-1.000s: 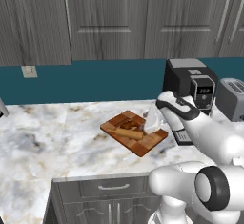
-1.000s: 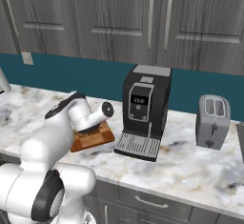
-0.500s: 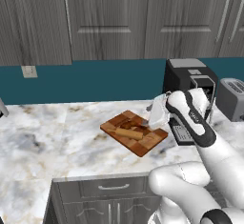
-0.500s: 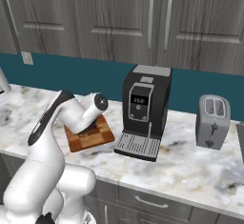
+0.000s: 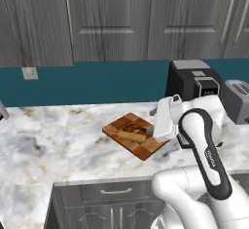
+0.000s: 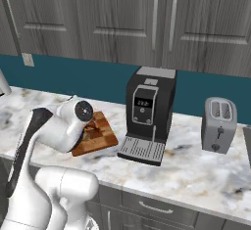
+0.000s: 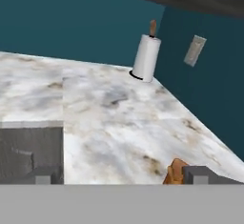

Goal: Open the cabinet, retrieve the rolling pin, and place it next to the meat on the cutting board to prepare for tenderizing.

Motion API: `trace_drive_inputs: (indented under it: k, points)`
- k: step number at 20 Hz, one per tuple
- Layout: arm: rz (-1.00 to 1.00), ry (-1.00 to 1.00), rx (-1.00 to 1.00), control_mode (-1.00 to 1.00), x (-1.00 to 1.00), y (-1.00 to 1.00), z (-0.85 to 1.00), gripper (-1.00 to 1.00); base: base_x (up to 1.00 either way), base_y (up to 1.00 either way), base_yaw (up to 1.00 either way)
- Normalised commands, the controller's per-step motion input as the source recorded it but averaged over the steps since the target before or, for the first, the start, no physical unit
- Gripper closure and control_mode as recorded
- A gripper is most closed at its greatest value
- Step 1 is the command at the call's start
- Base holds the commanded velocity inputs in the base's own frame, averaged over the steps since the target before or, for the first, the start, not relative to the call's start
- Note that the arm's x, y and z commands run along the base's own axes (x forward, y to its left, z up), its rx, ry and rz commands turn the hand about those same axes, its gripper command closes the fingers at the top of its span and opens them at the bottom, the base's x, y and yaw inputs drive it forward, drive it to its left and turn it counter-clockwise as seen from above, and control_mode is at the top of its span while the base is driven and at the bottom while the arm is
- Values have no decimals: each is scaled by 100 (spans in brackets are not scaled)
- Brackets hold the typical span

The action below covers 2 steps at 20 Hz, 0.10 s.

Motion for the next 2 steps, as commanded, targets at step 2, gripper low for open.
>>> trace_drive_inputs:
  k: [2]
  points:
    - [0, -11, -1, -100, -71, 49, 11, -100, 0, 0, 0]
